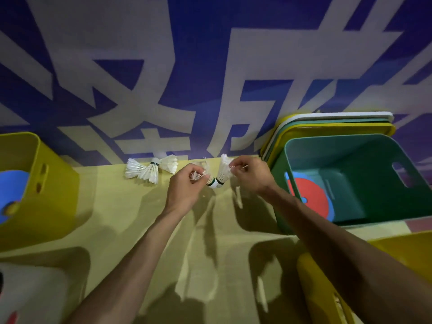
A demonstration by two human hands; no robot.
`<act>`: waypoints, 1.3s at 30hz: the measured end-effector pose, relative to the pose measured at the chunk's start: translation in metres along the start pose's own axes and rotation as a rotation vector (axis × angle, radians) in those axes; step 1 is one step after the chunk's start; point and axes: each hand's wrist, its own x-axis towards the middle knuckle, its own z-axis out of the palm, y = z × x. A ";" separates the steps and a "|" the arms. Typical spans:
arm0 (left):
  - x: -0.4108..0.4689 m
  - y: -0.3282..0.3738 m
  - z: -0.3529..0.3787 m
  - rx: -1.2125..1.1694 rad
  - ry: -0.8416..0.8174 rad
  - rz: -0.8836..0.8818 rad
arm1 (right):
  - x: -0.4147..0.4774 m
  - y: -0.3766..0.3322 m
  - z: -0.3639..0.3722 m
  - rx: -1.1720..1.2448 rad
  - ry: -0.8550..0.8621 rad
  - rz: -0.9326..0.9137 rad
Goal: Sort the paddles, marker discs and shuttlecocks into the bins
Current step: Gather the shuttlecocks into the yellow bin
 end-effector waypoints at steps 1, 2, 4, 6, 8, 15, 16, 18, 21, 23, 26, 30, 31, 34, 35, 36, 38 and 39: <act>-0.007 0.010 -0.003 -0.003 0.013 0.026 | -0.008 -0.003 -0.008 0.016 0.017 -0.016; -0.013 0.020 -0.007 -0.002 0.022 0.051 | -0.016 -0.005 -0.016 0.019 0.036 -0.035; -0.027 0.039 -0.012 -0.011 0.032 0.085 | -0.033 -0.007 -0.036 0.018 0.071 -0.076; -0.041 0.055 -0.016 -0.014 0.036 0.105 | -0.050 -0.007 -0.056 0.018 0.123 -0.113; -0.058 0.072 -0.017 0.009 0.025 0.131 | -0.068 -0.003 -0.076 0.035 0.152 -0.125; -0.120 0.127 0.007 0.079 -0.018 0.298 | -0.127 0.034 -0.129 0.102 0.189 -0.172; -0.127 0.134 0.014 0.083 -0.046 0.316 | -0.136 0.042 -0.135 0.129 0.196 -0.168; -0.142 0.145 0.030 0.100 -0.106 0.363 | -0.151 0.061 -0.149 0.172 0.228 -0.160; -0.165 0.159 0.057 0.118 -0.200 0.426 | -0.179 0.090 -0.170 0.213 0.255 -0.122; -0.180 0.164 0.076 0.128 -0.271 0.452 | -0.197 0.110 -0.183 0.196 0.277 -0.091; -0.201 0.167 0.102 0.130 -0.357 0.482 | -0.223 0.138 -0.201 0.179 0.302 -0.052; -0.223 0.170 0.133 0.153 -0.433 0.510 | -0.252 0.170 -0.221 0.135 0.328 0.018; -0.228 0.171 0.141 0.170 -0.452 0.522 | -0.258 0.177 -0.225 0.110 0.336 0.030; -0.236 0.171 0.162 0.226 -0.540 0.548 | -0.272 0.195 -0.233 0.018 0.337 0.070; -0.238 0.170 0.169 0.240 -0.585 0.544 | -0.275 0.200 -0.235 -0.031 0.330 0.093; -0.240 0.169 0.176 0.254 -0.632 0.535 | -0.279 0.204 -0.237 -0.079 0.321 0.120; -0.244 0.169 0.186 0.290 -0.711 0.523 | -0.284 0.210 -0.238 -0.136 0.296 0.162; -0.246 0.169 0.189 0.301 -0.740 0.525 | -0.285 0.212 -0.239 -0.150 0.284 0.179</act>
